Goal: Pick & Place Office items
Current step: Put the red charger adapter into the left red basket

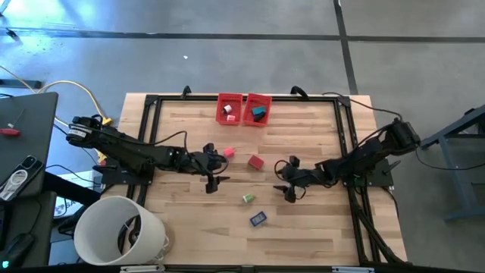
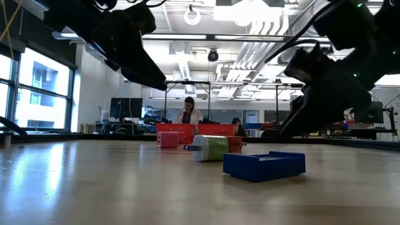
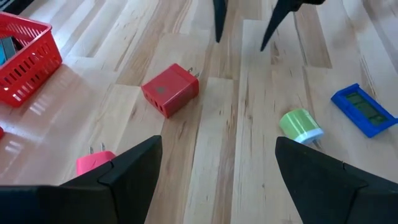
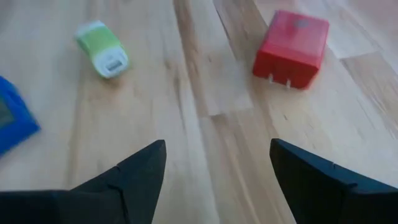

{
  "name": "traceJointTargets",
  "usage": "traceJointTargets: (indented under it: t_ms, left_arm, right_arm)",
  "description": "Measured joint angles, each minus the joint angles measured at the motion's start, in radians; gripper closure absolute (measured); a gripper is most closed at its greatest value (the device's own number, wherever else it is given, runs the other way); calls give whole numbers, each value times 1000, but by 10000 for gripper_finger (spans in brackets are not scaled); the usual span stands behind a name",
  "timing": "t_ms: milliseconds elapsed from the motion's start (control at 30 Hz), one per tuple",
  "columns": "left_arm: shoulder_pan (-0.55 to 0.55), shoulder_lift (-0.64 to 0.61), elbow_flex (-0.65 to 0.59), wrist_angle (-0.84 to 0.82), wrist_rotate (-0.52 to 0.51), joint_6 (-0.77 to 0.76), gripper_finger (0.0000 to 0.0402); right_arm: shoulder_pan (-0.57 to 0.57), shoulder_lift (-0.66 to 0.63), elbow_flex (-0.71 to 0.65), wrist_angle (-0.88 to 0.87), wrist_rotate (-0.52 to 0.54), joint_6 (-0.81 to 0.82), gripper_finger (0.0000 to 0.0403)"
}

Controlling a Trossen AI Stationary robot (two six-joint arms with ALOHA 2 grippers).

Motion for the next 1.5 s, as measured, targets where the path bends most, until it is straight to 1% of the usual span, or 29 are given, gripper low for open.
traceJointTargets:
  t_ms: [300,533,667,733,900,1000,1367,1500]
  left_arm:
    - [0,0,0,10,0,0,98]
    - [0,0,0,19,-1,0,98]
    - [0,0,0,22,-1,0,98]
    - [0,0,0,22,-1,0,98]
    - [0,0,0,22,-2,-1,98]
    - [0,0,0,22,-2,0,98]
    - [0,0,0,22,-2,-1,98]
    - [0,0,0,22,-2,-4,98]
  right_arm:
    - [0,0,-158,336,0,-36,126]
    - [0,6,-201,430,0,-48,126]
    - [0,44,-204,455,0,-49,126]
    - [0,80,-201,515,0,-51,126]
    - [0,148,-200,596,-1,-52,126]
    - [0,177,-203,597,-1,-51,126]
    - [-3,358,-201,779,11,-37,126]
    - [-3,402,-201,834,17,-38,126]
